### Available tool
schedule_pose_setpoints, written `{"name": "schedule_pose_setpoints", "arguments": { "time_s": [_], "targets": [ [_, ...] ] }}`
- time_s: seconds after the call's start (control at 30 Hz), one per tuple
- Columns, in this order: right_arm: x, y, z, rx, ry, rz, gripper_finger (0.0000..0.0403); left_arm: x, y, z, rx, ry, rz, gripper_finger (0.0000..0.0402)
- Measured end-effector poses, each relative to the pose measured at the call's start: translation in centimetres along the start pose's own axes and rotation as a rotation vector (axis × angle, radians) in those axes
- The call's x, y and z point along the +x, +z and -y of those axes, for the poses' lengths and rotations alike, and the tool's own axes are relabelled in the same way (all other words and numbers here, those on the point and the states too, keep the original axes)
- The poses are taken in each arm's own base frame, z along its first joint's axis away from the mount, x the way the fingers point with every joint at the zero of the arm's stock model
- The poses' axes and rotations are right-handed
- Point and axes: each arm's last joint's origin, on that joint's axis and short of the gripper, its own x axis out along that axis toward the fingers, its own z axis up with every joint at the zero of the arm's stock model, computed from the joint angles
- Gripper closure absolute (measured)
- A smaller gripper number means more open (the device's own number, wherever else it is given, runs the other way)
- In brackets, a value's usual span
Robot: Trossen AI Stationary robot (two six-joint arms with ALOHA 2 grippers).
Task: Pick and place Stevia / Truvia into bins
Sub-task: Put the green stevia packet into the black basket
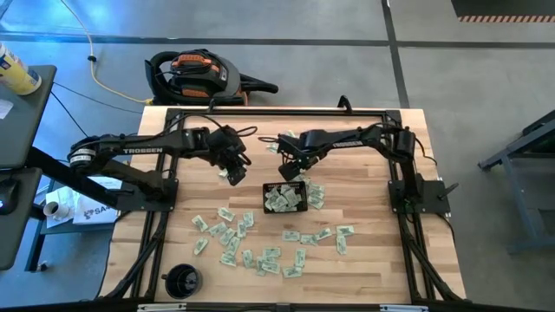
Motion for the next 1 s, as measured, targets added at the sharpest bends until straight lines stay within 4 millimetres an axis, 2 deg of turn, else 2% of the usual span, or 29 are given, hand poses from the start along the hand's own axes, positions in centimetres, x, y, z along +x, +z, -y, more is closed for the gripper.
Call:
{"name": "schedule_pose_setpoints", "arguments": {
  "time_s": [0.3,0.47,0.63,0.8,1.0],
  "targets": [
    [0.5,1.2,1.7,0.028,-0.012,-0.018,0.0193,0.0,0.0,0.0,0.000,0.018,0.009,0.0229],
    [0.9,1.0,1.9,0.009,-0.002,-0.070,0.0211,0.0,0.0,-0.1,0.000,0.025,0.009,0.0229],
    [0.6,0.4,2.1,-0.030,-0.073,-0.084,0.0249,0.0,0.0,-0.1,0.000,0.042,0.009,0.0229],
    [0.6,0.3,2.2,-0.059,-0.067,-0.113,0.0305,0.0,0.0,-0.1,0.000,0.044,0.014,0.0229],
    [-1.1,0.2,2.1,-0.038,-0.025,-0.106,0.0359,0.0,0.0,-0.1,0.000,0.045,0.015,0.0229]
  ]
}}
